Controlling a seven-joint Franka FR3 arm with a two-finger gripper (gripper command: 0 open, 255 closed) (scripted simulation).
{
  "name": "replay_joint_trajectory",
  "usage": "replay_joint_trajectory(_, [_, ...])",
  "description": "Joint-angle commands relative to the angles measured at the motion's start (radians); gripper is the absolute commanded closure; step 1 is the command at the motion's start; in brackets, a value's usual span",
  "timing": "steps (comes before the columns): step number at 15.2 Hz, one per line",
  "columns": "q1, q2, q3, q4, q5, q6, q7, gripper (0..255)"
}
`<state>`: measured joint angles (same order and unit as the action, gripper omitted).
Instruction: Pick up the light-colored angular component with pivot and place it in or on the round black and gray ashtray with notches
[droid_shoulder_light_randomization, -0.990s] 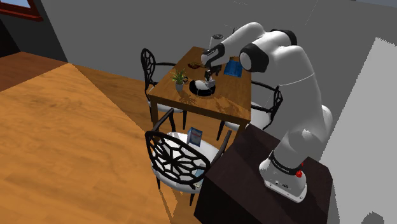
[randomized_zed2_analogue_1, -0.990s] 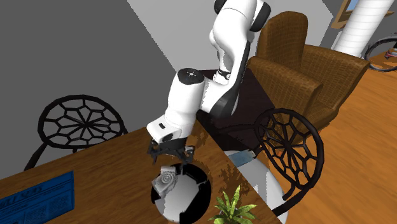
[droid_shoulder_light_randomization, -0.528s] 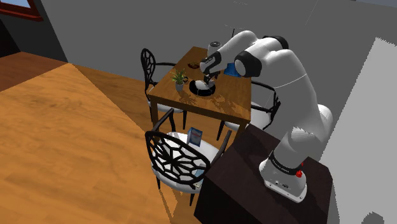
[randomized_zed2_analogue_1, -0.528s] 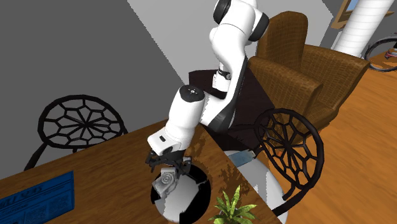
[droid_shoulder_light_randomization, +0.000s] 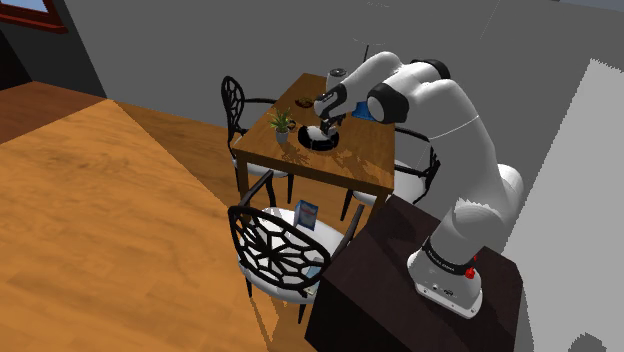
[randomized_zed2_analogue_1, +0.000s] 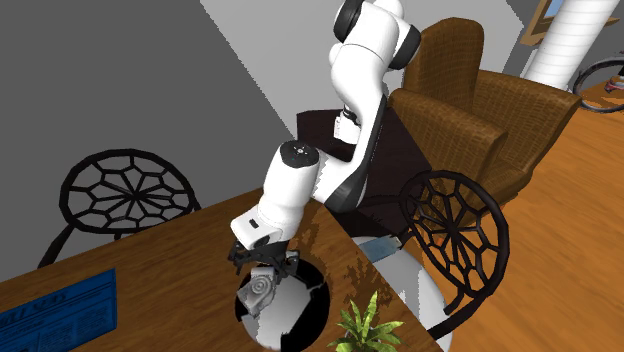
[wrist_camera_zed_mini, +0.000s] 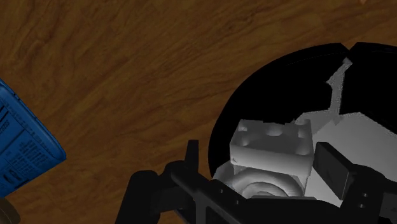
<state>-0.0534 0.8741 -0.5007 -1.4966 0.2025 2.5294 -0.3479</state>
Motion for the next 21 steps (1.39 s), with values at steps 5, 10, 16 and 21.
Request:
replay_joint_trajectory(5, [0.000, 0.001, 0.000, 0.000, 0.000, 0.000, 0.000, 255])
replay_joint_trajectory(10, [0.000, 0.000, 0.000, -0.002, 0.000, 0.002, 0.000, 255])
replay_joint_trajectory(16, [0.011, -0.043, -0.015, -0.005, -0.011, -0.038, -0.002, 255])
replay_joint_trajectory(21, [0.021, -0.084, -0.029, -0.004, -0.024, -0.079, -0.004, 255])
